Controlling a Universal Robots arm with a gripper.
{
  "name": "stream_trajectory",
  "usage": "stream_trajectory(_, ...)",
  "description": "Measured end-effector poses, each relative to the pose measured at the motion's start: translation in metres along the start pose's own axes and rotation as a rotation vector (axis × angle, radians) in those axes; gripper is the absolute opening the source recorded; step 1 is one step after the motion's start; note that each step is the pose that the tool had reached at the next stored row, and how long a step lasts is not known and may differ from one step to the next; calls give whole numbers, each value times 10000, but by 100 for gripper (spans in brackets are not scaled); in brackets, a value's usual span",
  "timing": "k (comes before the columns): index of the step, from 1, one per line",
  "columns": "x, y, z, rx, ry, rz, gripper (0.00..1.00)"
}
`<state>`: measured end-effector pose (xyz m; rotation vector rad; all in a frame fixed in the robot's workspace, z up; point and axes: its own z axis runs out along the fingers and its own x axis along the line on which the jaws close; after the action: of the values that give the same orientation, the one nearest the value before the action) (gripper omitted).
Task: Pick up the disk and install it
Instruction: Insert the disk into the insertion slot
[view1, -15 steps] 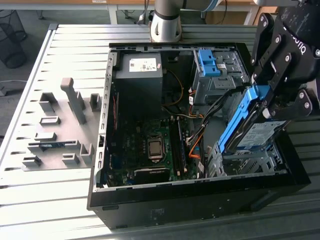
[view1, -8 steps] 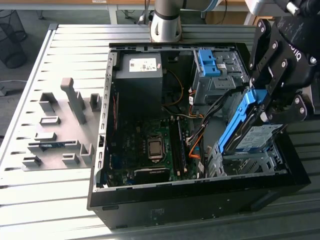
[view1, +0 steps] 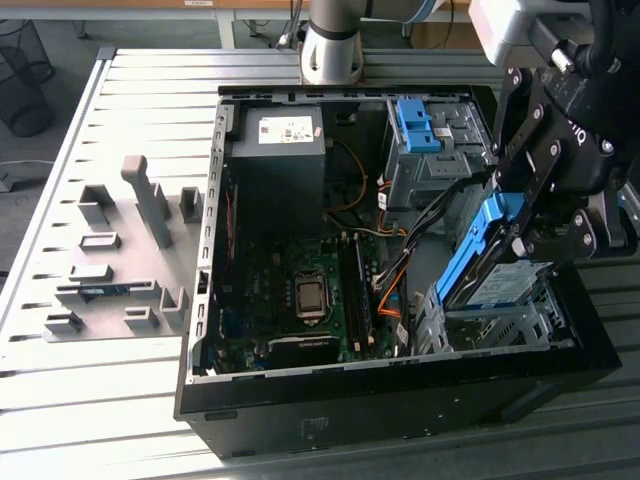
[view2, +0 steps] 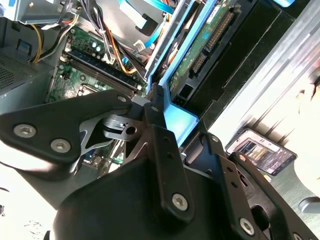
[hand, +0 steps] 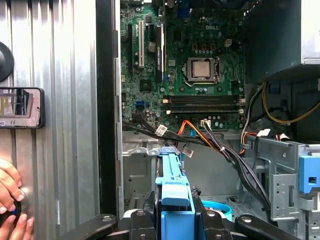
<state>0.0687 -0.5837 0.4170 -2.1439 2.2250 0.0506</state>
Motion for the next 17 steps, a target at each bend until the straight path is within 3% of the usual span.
stream_trajectory(14, 2, 0, 33, 0, 0, 0, 38)
stream_trajectory(15, 4, 1, 44, 0, 1, 0, 44)
stream_trajectory(17, 5, 1, 80, -1, -2, 0, 44)
